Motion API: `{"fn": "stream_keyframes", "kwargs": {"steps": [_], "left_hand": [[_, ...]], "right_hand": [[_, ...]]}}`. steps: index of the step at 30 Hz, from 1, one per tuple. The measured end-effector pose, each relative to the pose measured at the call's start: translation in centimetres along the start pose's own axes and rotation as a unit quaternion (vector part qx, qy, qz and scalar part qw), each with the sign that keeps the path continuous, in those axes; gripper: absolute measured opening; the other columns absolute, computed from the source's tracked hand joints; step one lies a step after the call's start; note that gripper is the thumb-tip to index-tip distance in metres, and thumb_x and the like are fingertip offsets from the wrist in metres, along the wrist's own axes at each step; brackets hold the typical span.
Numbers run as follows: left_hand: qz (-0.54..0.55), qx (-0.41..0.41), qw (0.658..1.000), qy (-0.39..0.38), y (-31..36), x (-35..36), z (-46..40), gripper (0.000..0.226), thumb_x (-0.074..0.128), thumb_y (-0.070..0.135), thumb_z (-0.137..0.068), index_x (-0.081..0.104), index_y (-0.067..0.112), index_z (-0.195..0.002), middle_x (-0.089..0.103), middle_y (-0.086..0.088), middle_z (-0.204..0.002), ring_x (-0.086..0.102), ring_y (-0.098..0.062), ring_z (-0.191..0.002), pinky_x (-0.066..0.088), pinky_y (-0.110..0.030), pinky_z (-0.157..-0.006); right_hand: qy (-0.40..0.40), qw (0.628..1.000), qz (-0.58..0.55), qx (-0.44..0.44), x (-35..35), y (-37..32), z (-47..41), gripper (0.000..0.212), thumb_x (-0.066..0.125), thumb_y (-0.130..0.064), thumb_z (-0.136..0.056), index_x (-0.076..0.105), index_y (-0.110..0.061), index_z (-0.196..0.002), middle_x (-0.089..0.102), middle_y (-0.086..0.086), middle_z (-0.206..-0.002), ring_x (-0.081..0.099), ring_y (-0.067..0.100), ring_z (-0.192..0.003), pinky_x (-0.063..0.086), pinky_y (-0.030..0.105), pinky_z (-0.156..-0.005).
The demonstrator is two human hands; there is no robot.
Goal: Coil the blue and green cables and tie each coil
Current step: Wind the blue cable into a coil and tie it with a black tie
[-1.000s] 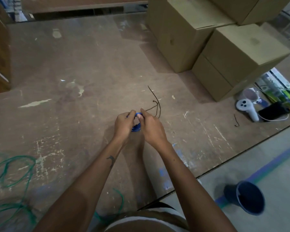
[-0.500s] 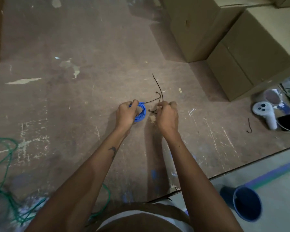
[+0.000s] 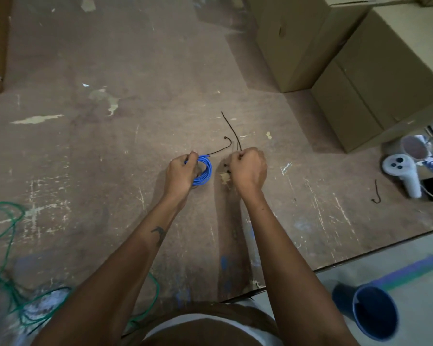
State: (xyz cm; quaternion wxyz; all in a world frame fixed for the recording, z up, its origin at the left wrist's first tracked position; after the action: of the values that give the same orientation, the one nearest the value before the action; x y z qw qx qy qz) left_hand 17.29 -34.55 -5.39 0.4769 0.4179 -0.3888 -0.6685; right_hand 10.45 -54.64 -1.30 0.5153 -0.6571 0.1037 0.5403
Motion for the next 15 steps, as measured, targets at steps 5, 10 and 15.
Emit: {"fn": "stream_keyframes", "kwargs": {"steps": [5, 10, 15], "left_hand": [[-0.006, 0.015, 0.999, 0.03, 0.9, -1.3, 1.2, 0.053, 0.051, 0.06, -0.089, 0.045, 0.017, -0.058, 0.047, 0.0, -0.055, 0.044, -0.02, -0.053, 0.038, -0.036, -0.061], [0.003, 0.06, 0.997, 0.055, 2.9, -2.8, 3.5, 0.05, 0.05, 0.058, -0.094, 0.045, 0.019, -0.063, 0.044, -0.001, -0.062, 0.045, -0.015, -0.056, 0.038, -0.035, -0.063], [0.025, 0.07, 0.994, 0.085, 4.7, -5.7, 5.6, 0.055, 0.047, 0.058, -0.093, 0.053, 0.009, -0.07, 0.05, -0.004, -0.065, 0.046, -0.019, -0.061, 0.039, -0.038, -0.064]], "right_hand": [[-0.054, 0.972, -0.221, 0.06, 0.2, 0.7, 0.8, 0.015, 0.071, -0.024, -0.092, 0.07, -0.011, -0.1, 0.076, 0.004, -0.09, 0.073, 0.027, -0.088, 0.057, 0.035, -0.084], [-0.187, 0.832, -0.515, 0.084, -0.4, -2.2, 4.7, 0.032, 0.074, -0.002, -0.096, 0.068, 0.004, -0.126, 0.072, 0.006, -0.086, 0.06, 0.012, -0.058, 0.048, 0.023, -0.051], [-0.276, 0.783, -0.558, 0.002, -3.3, -7.1, 9.2, 0.015, 0.071, -0.003, -0.098, 0.072, 0.0, -0.113, 0.079, 0.011, -0.098, 0.068, 0.016, -0.065, 0.055, 0.023, -0.058]]}}
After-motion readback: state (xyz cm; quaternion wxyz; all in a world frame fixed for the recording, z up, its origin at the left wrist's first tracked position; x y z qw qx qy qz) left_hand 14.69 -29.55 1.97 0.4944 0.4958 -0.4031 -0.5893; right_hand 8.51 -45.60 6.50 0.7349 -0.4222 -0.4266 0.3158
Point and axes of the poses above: each hand's wrist, its own z-axis away from the middle knuckle, its own x-axis out of the palm, y = z × x, the point moved 8 cm from there along -z, towards the middle knuckle
